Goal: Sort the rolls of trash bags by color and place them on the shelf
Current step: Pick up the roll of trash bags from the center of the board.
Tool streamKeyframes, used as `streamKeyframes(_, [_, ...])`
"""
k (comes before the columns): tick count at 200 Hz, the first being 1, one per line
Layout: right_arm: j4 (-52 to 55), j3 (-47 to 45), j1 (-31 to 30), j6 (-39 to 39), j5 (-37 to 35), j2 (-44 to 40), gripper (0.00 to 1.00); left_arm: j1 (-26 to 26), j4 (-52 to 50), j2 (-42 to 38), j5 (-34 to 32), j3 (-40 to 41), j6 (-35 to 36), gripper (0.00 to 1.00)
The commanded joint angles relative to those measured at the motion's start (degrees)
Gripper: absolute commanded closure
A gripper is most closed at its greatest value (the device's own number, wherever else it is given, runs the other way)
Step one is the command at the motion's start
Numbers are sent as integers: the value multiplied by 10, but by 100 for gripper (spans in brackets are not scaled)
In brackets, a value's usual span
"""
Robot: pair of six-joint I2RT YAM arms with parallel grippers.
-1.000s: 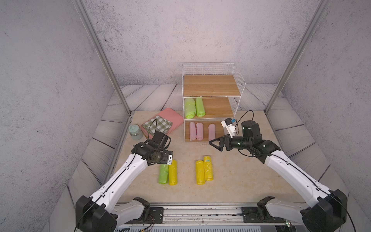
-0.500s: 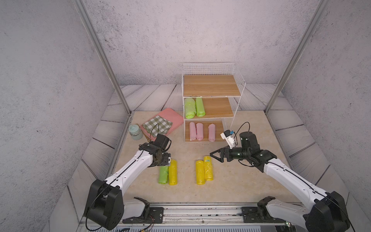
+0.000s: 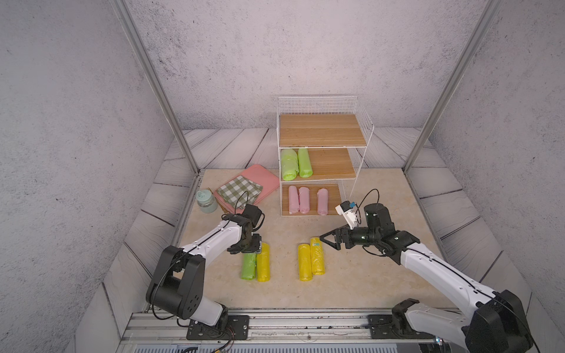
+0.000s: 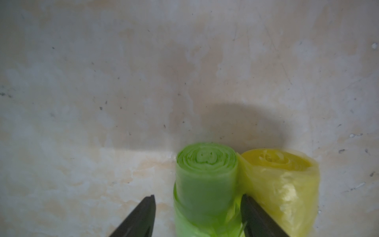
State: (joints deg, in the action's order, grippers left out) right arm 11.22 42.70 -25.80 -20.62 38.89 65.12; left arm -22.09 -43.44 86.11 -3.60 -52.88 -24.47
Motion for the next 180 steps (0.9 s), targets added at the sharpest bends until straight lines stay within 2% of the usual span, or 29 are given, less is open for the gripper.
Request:
streamKeyframes(1, [-4,-6,1,15,4,-3,1,6,-10,14,-3,-15,-1,32])
streamKeyframes(36, [-6,-9,1,18,6,4,1,7,-16,28,-8,-13,-5,36])
streamKeyframes(109, [0,-4,1,19,0,11,1,10,-27,56,-9,-15,-11,37])
streamKeyframes(180, [-2,-9,1,12,-7,8,1,18,-37,56,-28,-17,-21,51])
